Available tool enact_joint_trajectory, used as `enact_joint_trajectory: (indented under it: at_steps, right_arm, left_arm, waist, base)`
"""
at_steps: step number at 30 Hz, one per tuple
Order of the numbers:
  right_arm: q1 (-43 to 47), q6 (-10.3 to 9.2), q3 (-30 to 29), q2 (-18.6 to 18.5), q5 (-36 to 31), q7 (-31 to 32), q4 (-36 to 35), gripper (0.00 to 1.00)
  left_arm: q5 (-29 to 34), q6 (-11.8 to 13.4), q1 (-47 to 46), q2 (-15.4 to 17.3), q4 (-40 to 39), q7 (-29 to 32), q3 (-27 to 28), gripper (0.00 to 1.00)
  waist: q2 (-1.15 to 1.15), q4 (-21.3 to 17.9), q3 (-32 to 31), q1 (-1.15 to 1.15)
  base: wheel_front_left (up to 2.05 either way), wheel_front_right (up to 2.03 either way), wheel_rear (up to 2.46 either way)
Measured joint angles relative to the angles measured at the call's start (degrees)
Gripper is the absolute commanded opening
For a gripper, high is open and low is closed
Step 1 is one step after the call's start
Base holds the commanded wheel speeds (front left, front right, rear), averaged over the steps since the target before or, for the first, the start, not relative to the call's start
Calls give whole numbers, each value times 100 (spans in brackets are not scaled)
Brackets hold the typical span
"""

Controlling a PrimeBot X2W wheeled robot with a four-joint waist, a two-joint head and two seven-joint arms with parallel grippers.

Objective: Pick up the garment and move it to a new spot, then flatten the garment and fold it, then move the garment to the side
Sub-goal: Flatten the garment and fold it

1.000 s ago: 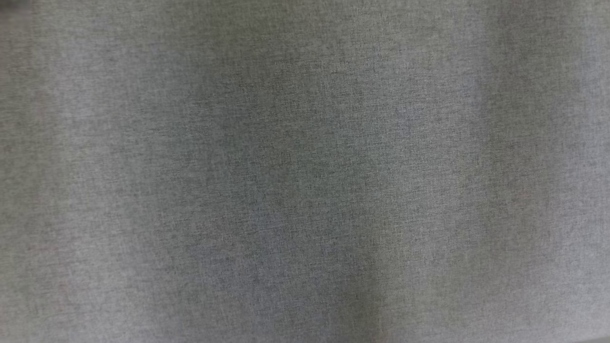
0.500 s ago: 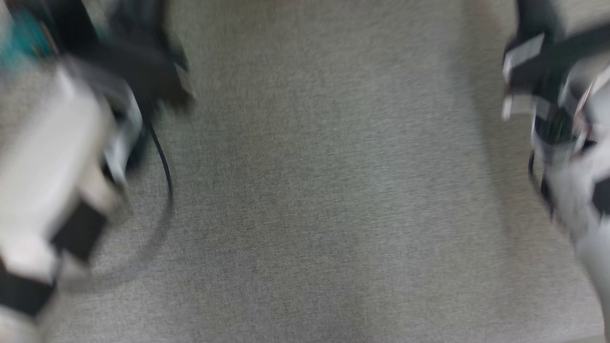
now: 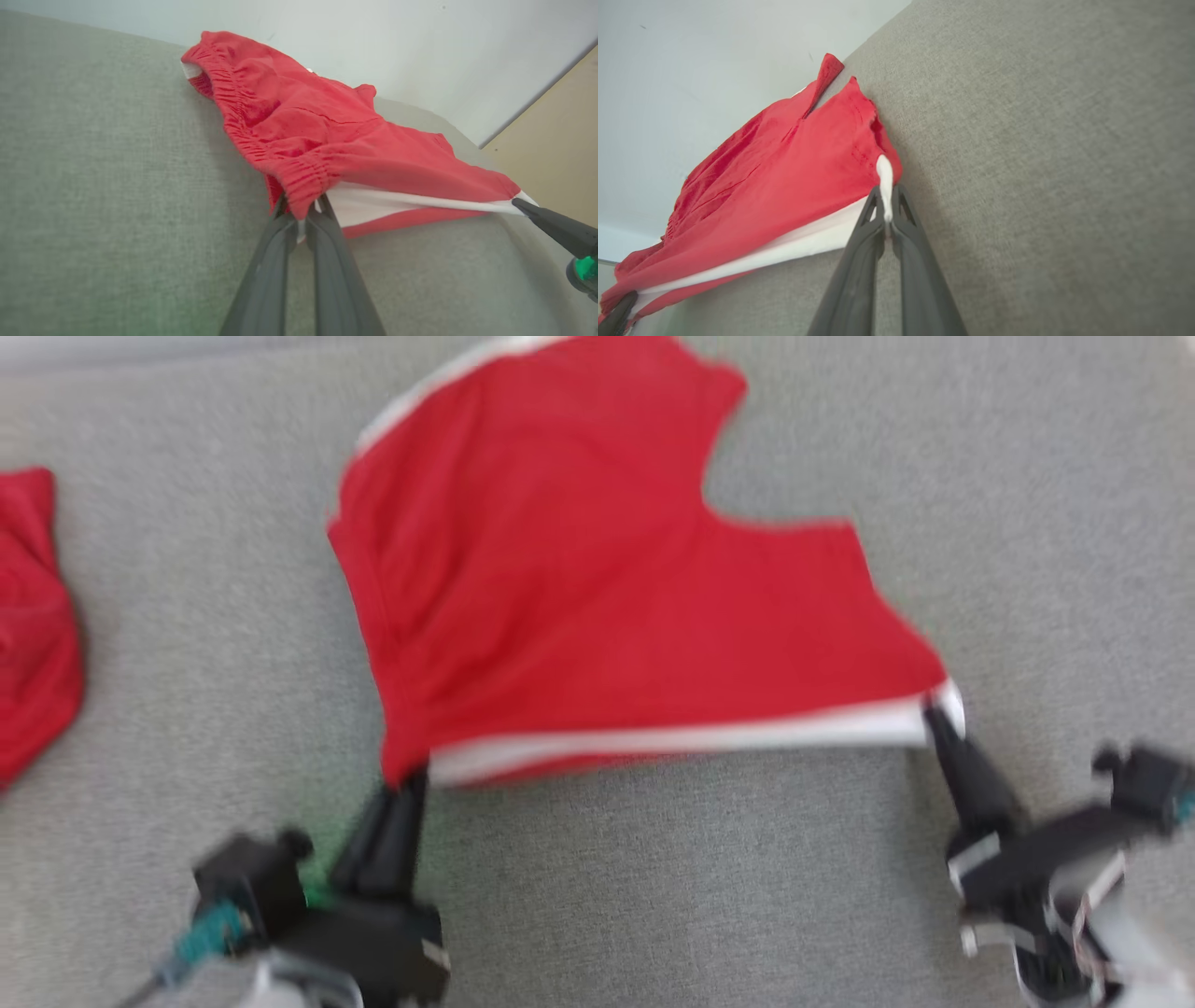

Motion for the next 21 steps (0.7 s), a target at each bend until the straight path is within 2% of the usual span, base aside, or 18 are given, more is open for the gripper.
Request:
enact_joint_trajectory:
  at_steps: [7,14,21]
  right_arm:
    - [1472,5,-504,75,-71,163,-444,0]
    - [2562,5,-1178,397,-364,611,-1038,0]
    - [2557,1,-1900,928,-623,1072,-1433,0]
  left_arm:
    - [132,-216,1008,-224,-3,1,131,0]
    - [352,-325,1478,-345,3,1,115,0]
    - [661,-501,1380,-522,-119,0,190,0]
  waist:
    - [0,115,-466,0]
    - [0,267,-787,1]
    - [1,395,-959,2]
  base:
    - [0,0,0]
    - [0,0,0]
    - [0,0,0]
